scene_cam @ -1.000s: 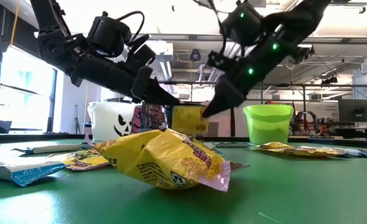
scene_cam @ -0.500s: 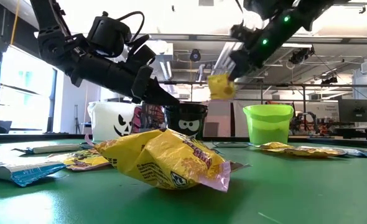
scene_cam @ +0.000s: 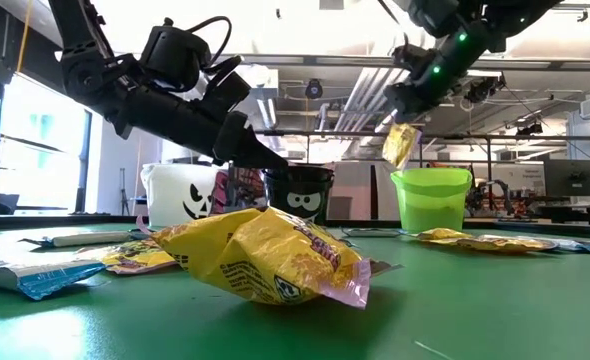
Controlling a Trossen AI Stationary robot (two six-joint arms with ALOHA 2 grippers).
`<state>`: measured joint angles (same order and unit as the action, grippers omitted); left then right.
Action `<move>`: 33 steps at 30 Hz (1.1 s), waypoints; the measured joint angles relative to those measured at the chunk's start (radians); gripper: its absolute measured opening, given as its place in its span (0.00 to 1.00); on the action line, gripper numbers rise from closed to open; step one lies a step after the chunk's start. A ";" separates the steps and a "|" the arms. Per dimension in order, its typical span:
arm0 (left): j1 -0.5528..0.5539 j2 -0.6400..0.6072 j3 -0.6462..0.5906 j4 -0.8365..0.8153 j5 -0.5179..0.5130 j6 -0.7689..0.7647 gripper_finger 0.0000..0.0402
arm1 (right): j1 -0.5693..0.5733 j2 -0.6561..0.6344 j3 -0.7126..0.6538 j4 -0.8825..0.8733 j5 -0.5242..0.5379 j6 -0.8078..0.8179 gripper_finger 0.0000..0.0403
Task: Sort candy by brand, put in halloween buckets
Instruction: Put the yellow candy into the green bucket
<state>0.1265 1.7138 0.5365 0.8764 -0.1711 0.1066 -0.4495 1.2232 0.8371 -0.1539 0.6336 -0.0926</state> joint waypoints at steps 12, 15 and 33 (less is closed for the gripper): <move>0.041 0.000 0.000 0.000 0.000 0.047 0.00 | -0.103 0.002 0.000 -0.023 -0.002 0.034 0.00; 0.050 0.000 0.000 0.000 0.001 0.036 0.00 | -0.123 0.002 0.000 -0.040 -0.001 0.044 0.00; 0.050 0.000 0.000 -0.003 0.004 0.035 0.00 | -0.265 0.091 0.000 -0.079 -0.004 0.089 0.00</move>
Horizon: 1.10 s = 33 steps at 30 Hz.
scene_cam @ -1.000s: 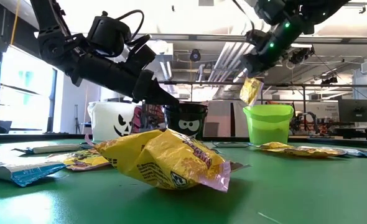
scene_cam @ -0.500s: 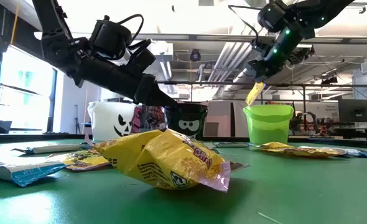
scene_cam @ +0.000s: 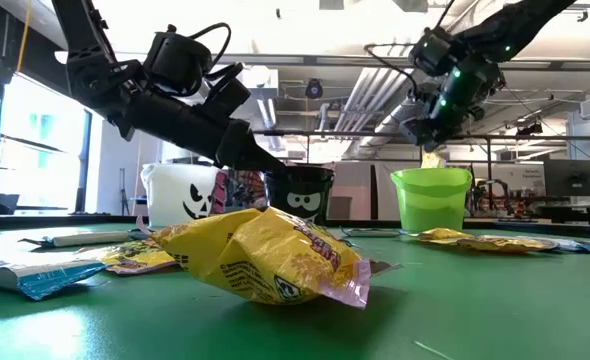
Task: Sort candy by brand, put in halloween buckets
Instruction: Put the yellow candy into the green bucket
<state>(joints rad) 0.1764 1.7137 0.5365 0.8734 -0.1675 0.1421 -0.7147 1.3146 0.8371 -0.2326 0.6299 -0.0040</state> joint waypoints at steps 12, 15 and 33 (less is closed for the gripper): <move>0.000 0.000 0.000 0.000 0.003 -0.010 0.00 | 0.002 0.087 0.000 0.010 0.015 -0.020 0.14; 0.000 0.000 0.000 0.000 0.008 -0.011 0.00 | 0.009 0.080 0.000 0.025 0.032 -0.022 0.25; 0.001 0.000 0.000 -0.001 0.085 -0.009 0.00 | 0.342 -0.176 0.000 -0.158 -0.215 0.074 0.43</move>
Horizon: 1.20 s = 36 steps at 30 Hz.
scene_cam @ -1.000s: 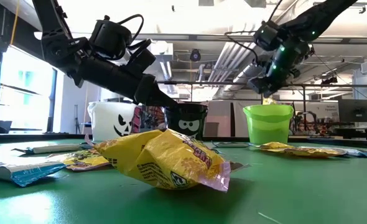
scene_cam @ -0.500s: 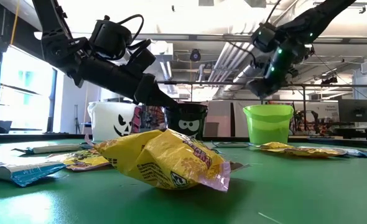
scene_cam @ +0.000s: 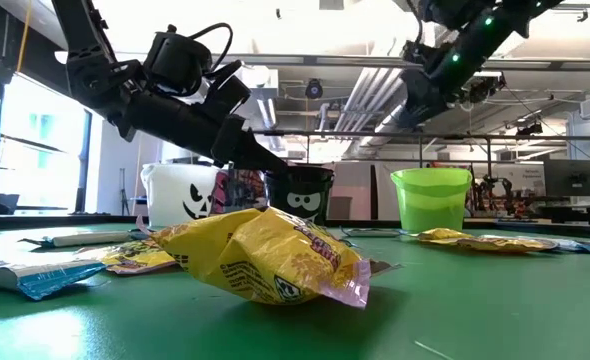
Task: Sort candy by brand, put in halloween buckets
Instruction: Put the yellow candy into the green bucket
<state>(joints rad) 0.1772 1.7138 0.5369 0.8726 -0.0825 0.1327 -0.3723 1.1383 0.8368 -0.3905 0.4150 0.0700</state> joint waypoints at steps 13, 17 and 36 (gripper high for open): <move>0.001 0.000 0.002 -0.035 0.056 0.003 0.00 | 0.182 0.163 0.000 0.111 -0.269 0.002 0.43; 0.001 0.000 0.036 -0.185 0.044 0.030 0.00 | 0.194 0.260 0.000 0.221 -0.316 -0.059 0.43; -0.008 0.000 0.108 -0.406 -0.044 0.131 0.18 | 0.202 0.593 0.000 0.556 -0.263 -0.093 0.38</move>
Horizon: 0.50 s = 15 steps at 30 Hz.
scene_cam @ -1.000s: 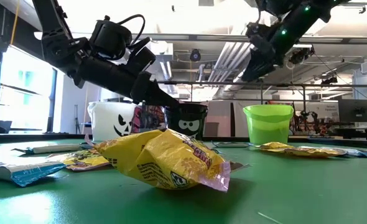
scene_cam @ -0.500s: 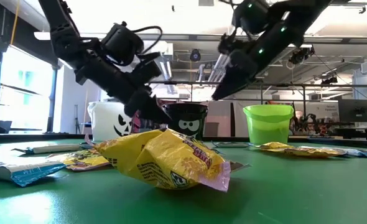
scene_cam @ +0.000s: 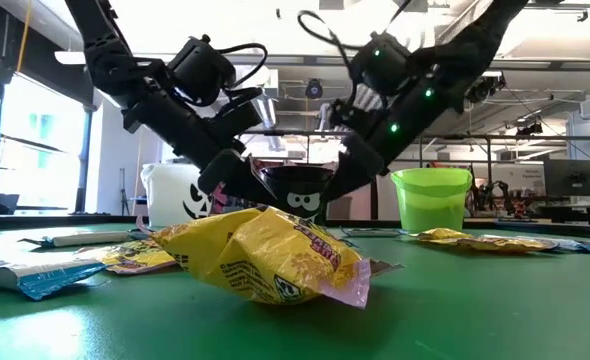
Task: Sort candy by brand, put in halloween buckets
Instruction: Put the yellow candy into the green bucket
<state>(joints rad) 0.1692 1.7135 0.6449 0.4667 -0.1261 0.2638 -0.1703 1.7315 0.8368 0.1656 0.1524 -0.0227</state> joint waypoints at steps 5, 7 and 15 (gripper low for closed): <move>0.027 0.000 0.000 0.000 0.034 -0.033 0.15 | -0.006 0.055 0.000 0.037 0.030 0.022 0.23; 0.035 0.000 0.000 -0.005 0.071 -0.057 0.13 | -0.007 0.064 0.000 0.047 0.030 0.013 0.15; 0.002 -0.001 0.000 -0.122 0.239 0.067 0.01 | -0.009 0.068 0.000 0.132 -0.065 -0.065 0.03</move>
<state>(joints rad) 0.1717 1.7128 0.6449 0.3451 0.1128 0.3308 -0.1795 1.7992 0.8364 0.2971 0.0879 -0.0877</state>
